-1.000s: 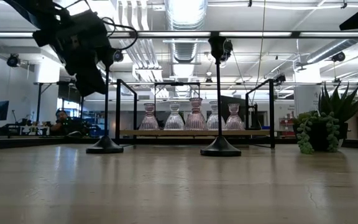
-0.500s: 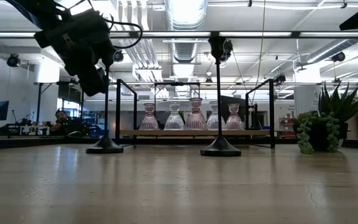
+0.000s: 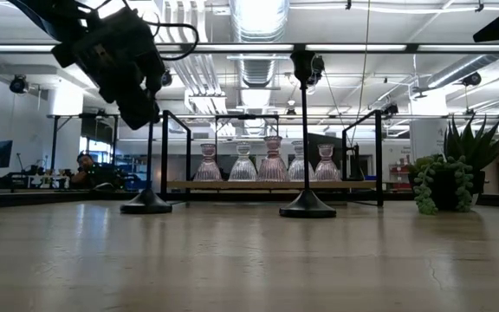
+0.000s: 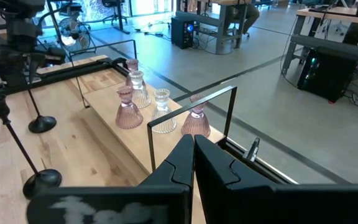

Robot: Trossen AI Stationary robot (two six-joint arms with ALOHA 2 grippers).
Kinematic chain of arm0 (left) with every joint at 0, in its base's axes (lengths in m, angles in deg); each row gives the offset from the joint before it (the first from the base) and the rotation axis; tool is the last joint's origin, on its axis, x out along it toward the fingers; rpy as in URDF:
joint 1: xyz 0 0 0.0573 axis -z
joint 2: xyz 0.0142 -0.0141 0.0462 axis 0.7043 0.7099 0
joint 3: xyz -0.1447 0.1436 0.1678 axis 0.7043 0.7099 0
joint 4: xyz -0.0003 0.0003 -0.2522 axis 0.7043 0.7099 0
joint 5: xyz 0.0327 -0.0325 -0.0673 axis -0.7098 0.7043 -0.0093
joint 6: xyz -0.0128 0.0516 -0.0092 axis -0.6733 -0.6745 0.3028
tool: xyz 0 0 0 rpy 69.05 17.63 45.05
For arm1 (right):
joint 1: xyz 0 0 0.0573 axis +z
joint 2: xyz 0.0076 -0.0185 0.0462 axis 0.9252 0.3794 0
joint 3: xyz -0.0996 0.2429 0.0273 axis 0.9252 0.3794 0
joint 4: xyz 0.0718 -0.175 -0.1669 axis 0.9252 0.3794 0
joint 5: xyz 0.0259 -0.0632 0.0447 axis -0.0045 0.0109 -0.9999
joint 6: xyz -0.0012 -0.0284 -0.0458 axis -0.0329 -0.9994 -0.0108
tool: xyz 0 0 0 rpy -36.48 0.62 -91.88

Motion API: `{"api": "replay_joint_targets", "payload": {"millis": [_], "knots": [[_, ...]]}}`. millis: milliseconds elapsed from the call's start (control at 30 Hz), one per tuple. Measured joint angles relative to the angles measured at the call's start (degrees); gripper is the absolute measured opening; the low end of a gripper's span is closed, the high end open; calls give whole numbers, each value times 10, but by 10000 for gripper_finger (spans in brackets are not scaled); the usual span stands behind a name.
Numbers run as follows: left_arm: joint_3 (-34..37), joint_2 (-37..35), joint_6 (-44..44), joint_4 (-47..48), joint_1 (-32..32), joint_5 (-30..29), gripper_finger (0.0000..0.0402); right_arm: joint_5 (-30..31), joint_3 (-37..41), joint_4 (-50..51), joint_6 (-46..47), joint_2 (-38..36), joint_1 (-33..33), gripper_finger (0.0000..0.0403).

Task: Pick & Place candle stick holders
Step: Put the top left black candle holder on the shelf aligned with the other pink candle holder

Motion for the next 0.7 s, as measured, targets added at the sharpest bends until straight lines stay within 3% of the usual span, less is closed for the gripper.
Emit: {"api": "replay_joint_targets", "payload": {"millis": [167, 367, 533, 700], "knots": [[0, 0, 9, -28, 0, 2, 18, 0, 0, 0, 0, 0, 0, 8], [-7, 0, 66, -63, 1, -34, 14, 0, 0, 0, 0, 0, 0, 8], [-52, 0, 106, -68, 5, -116, 14, 0, 0, 0, 0, 0, 0, 8], [-114, 10, 152, -63, 7, -255, 14, 0, 0, 0, 0, 0, 0, 8]]}}
